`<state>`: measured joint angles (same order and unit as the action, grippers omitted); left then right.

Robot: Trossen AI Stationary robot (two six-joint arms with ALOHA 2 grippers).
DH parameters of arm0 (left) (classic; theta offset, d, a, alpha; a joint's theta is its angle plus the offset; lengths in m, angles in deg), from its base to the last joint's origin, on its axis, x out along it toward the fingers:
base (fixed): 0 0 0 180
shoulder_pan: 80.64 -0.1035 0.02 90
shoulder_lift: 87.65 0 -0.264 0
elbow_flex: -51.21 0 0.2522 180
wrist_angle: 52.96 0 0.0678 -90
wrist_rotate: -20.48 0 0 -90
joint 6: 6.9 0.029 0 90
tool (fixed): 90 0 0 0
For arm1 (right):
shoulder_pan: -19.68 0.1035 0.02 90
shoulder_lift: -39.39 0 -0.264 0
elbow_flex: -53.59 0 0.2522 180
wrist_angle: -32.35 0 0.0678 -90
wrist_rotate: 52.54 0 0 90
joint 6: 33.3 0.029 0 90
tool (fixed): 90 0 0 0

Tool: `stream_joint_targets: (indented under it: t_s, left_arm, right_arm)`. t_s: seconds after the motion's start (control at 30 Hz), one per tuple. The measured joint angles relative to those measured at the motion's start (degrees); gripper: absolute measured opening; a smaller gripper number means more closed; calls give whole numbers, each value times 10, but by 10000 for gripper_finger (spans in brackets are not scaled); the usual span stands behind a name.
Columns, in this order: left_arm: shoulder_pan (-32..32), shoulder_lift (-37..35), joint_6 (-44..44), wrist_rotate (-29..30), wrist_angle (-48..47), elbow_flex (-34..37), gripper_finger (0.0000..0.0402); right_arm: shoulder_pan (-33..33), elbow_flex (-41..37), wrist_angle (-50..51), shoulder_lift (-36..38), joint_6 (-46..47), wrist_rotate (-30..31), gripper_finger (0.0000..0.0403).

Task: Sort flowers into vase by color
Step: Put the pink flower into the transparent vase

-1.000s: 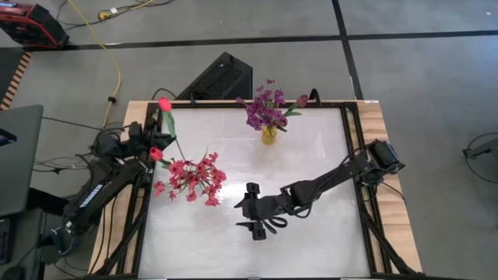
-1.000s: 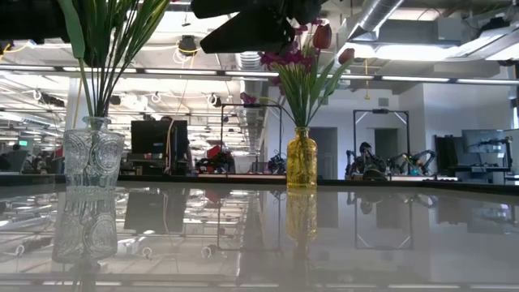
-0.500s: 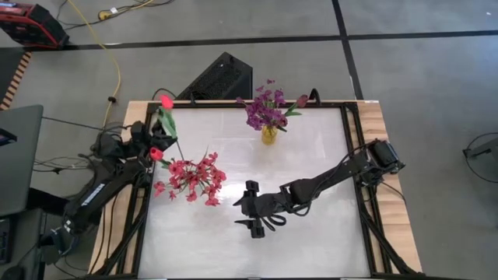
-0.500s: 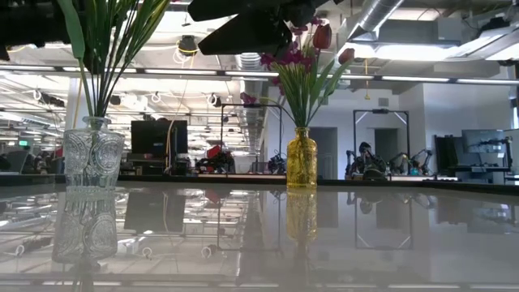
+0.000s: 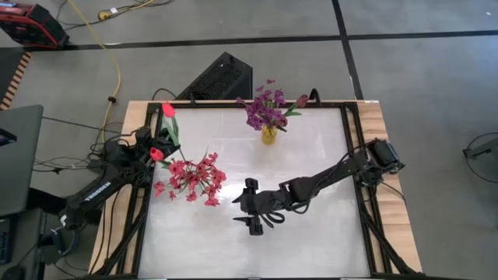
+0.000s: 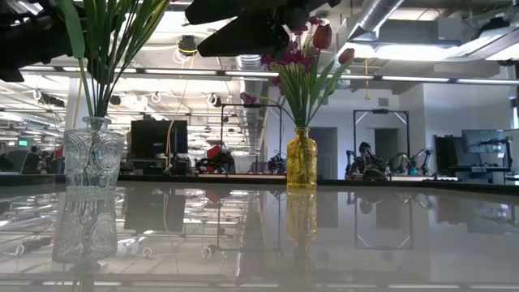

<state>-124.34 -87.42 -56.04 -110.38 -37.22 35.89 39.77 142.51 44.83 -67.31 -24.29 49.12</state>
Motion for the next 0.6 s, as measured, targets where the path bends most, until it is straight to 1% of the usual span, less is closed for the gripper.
stream_joint_targets:
  t_s: [0.2,0.37,0.5,0.6]
  left_arm:
    - [0,0,14,-40,-9,0,0]
    - [0,0,35,-51,-35,-1,0]
    - [0,0,64,-79,-53,-1,0]
    - [0,0,78,-85,-54,-1,0]
  right_arm:
    - [0,0,-6,0,0,0,292]
    - [0,0,-8,0,0,0,292]
    - [0,0,-11,0,1,0,292]
    - [0,0,-11,0,2,0,292]
